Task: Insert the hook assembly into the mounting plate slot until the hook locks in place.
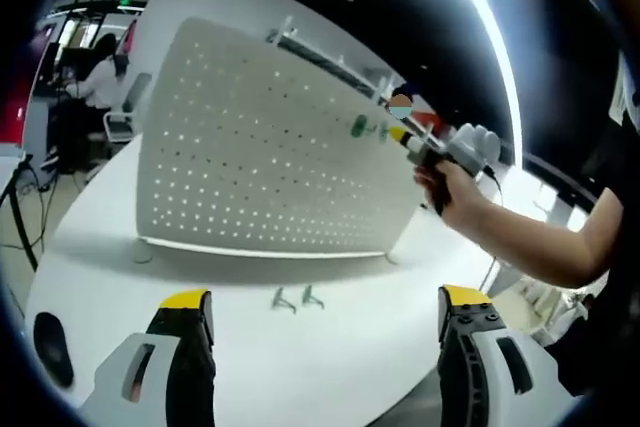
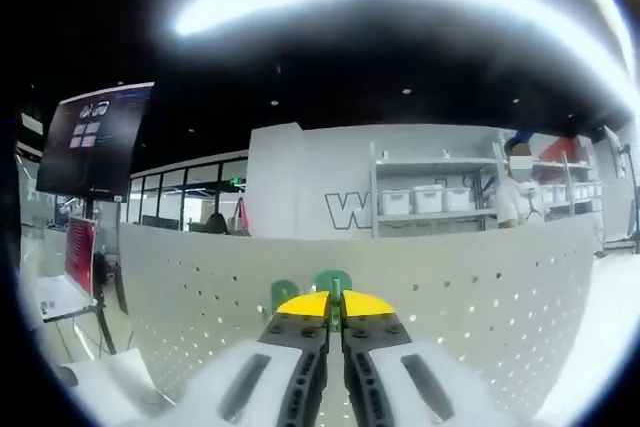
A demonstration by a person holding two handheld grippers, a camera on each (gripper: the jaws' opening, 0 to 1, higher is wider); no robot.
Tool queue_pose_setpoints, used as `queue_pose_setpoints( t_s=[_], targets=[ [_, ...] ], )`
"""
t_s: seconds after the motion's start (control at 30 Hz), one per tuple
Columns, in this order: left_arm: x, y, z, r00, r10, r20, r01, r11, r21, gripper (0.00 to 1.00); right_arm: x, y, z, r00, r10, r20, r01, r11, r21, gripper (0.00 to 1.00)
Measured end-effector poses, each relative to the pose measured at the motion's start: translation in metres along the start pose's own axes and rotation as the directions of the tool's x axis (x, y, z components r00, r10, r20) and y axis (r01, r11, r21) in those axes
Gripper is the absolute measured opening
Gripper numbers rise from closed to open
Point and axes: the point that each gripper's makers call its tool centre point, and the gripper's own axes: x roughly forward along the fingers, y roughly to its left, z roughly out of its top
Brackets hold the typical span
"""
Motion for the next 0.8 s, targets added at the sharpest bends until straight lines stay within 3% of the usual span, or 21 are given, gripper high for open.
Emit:
queue_pose_setpoints(
  t_s=[0.8],
  targets=[
    [-0.0014,0.008,-0.0026,1.0,0.01,0.001,-0.01,0.999,-0.033,0.91,0.0072,0.0008,-0.0057,0.999,-0.033,0.003,0.033,0.996,-0.08,0.0]
  ],
)
